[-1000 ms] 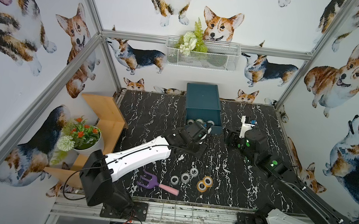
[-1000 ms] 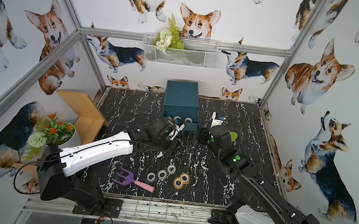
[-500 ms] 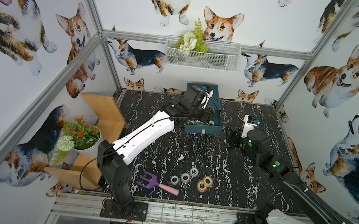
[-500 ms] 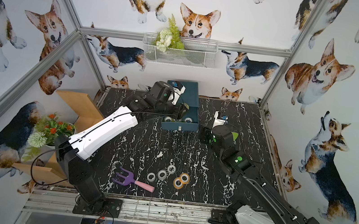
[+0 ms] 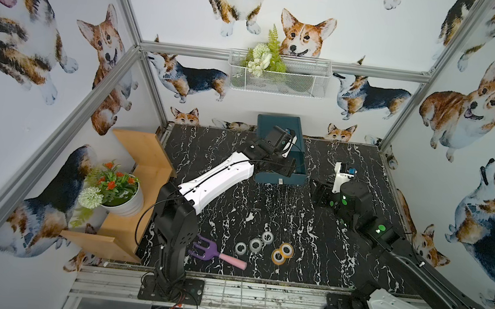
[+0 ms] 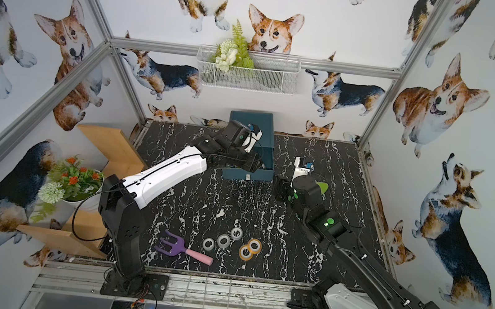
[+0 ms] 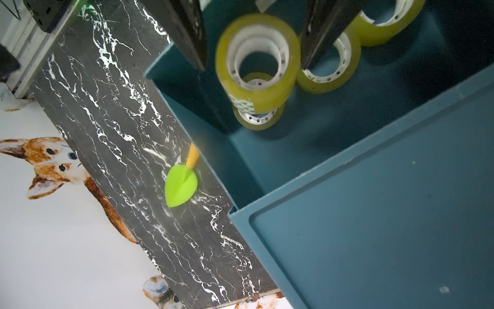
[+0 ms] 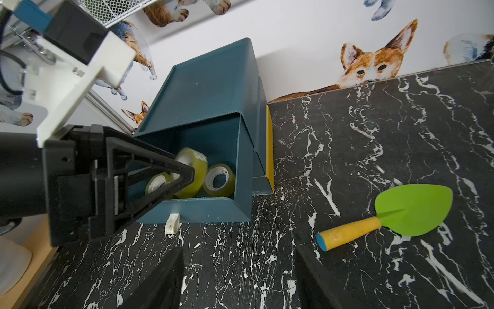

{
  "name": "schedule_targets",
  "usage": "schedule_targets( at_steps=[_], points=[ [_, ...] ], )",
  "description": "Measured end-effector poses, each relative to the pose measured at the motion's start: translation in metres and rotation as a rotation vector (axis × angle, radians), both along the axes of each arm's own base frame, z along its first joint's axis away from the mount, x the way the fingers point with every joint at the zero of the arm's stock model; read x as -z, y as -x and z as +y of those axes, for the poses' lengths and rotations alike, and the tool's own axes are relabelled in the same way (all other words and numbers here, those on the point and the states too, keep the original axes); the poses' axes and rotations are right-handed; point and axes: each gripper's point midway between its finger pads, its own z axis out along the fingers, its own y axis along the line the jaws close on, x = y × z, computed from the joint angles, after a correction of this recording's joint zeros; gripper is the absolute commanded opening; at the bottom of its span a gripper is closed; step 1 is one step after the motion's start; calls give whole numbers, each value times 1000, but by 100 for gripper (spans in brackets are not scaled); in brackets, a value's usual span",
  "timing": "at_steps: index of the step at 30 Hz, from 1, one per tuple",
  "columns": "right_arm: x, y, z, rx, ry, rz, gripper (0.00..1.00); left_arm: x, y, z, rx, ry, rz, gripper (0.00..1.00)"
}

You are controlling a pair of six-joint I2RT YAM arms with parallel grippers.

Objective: Place the transparent tape into the drawer according to color
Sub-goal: Place the tape in the drawer, then close the drawer in the storage box.

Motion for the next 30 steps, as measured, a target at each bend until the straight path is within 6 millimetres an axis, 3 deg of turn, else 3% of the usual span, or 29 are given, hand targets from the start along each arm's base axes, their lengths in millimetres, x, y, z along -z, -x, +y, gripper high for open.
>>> schedule_targets(
  at_steps=[6,13,16,24,30],
  points=[
    [11,-1,12,-52,-3,37,72,-11,0,0,0,14,-18,75],
    [17,-2,24,-101,-25,44,69,-56,7,6,1,80,-97,81],
    [25,-2,33,-141,-40,55,68,-73,3,19,-25,107,-141,84],
    [67,-7,71,-240,-63,149,64,-60,-42,94,-223,56,-149,89],
    [68,-25,106,-289,-64,155,64,-43,-68,107,-285,-10,-155,89]
  ],
)
